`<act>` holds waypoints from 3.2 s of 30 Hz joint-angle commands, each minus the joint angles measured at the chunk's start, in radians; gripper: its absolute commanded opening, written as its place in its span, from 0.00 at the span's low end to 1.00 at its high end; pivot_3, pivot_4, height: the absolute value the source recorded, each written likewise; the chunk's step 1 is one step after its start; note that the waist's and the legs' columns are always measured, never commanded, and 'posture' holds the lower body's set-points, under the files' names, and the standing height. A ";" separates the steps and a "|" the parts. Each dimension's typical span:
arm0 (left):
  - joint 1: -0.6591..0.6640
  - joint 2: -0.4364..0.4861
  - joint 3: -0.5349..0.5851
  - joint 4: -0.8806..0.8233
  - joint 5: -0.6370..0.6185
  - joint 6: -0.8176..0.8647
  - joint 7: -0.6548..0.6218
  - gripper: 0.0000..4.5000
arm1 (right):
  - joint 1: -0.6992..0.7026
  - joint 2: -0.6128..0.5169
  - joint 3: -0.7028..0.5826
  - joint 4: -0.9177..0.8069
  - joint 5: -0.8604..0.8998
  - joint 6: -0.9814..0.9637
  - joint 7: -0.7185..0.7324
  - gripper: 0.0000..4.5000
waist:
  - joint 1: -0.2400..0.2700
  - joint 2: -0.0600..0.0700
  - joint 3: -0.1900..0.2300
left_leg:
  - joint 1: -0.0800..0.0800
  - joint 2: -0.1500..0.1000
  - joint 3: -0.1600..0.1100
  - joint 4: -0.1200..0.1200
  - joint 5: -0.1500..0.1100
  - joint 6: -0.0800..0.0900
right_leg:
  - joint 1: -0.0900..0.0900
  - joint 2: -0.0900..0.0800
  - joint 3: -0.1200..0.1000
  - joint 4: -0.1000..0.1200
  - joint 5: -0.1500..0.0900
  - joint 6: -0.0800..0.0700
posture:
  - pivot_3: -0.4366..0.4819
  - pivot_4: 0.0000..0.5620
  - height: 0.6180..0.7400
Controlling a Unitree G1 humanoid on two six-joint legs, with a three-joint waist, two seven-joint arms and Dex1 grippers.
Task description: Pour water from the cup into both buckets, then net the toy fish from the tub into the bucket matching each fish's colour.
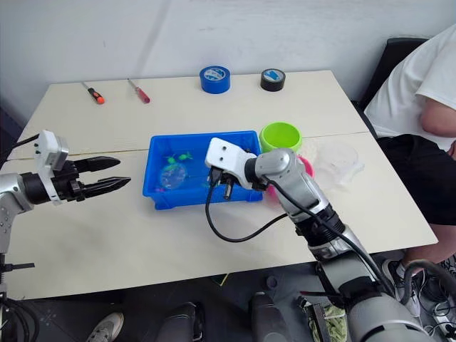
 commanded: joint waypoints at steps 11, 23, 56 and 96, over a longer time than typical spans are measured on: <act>-0.036 0.036 -0.012 0.032 0.023 -0.049 -0.024 0.77 | -0.023 -0.067 0.047 0.010 -0.085 -0.080 -0.091 0.00 | -0.001 0.000 0.000 | -0.001 0.000 0.000 0.000 0.000 0.000 | 0.000 0.000 0.000 -0.001 0.000 0.000 | 0.48 0.27 0.95; 0.045 0.086 0.006 0.025 0.025 -0.075 -0.062 0.77 | -0.012 -0.043 0.141 0.071 -0.161 -0.233 -0.076 0.00 | -0.005 0.000 0.000 | -0.001 0.000 0.001 -0.002 -0.001 0.000 | -0.002 0.000 0.001 -0.001 -0.001 -0.002 | 0.48 0.27 0.95; 0.004 0.064 -0.002 0.022 -0.010 -0.064 -0.051 0.77 | -0.021 -0.052 -0.040 -0.029 0.094 0.096 0.023 0.00 | 0.000 0.000 0.000 | -0.001 0.005 0.001 -0.002 -0.002 -0.002 | -0.002 0.001 -0.001 -0.001 -0.002 -0.004 | 0.48 0.27 0.95; -0.341 -0.128 -0.225 0.241 0.049 -0.139 -0.155 0.77 | 0.468 -0.573 -0.696 -0.547 0.392 0.345 -0.066 0.00 | 0.030 0.001 0.000 | -0.003 0.001 0.001 0.000 -0.003 0.001 | -0.002 0.003 0.001 -0.004 -0.002 -0.003 | 0.48 0.27 0.95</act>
